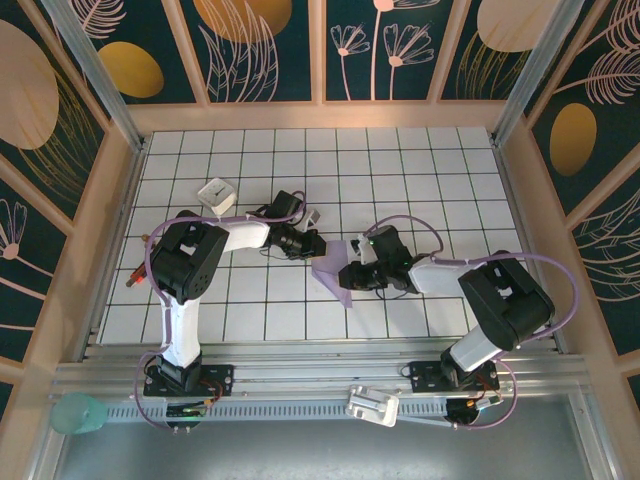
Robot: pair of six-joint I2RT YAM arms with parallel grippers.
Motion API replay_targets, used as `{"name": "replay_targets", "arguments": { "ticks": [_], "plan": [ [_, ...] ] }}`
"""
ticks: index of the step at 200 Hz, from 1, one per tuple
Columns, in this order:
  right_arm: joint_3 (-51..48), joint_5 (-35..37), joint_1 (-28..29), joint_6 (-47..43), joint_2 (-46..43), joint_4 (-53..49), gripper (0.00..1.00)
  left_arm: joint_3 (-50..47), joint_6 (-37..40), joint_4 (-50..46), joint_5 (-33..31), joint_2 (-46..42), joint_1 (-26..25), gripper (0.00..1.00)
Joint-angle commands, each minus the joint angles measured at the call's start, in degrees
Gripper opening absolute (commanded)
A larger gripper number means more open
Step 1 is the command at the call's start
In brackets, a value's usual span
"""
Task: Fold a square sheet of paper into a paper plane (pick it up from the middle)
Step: Third fold the triangle at the center of the table.
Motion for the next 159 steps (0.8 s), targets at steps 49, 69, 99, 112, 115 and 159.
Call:
{"name": "replay_targets", "arguments": {
  "ticks": [49,69,99,112,115,159],
  "plan": [
    [0.8,-2.4,-1.2,0.4,1.0,2.4,0.13,0.2,1.4,-3.2,-2.1,2.7,0.0,0.16],
    [1.3,-2.5,-1.3,-0.1,2.1,2.1,0.11,0.1,1.4,-3.2,-2.1,2.8,0.0,0.16],
    [1.9,-2.4,-1.4,-0.9,3.0,1.6,0.10,0.1,1.4,-3.2,-2.0,2.8,0.0,0.16],
    [2.2,-2.3,-1.4,-1.4,3.4,1.4,0.10,0.1,1.4,-3.2,-2.0,2.8,0.0,0.16],
    [2.3,-2.4,-1.4,-1.4,3.5,1.4,0.10,0.1,1.3,-3.2,-2.0,2.9,0.0,0.16],
    [3.9,-2.5,-1.8,-2.9,5.1,0.7,0.10,0.1,1.3,-3.1,-1.9,3.0,0.0,0.16]
  ]
}}
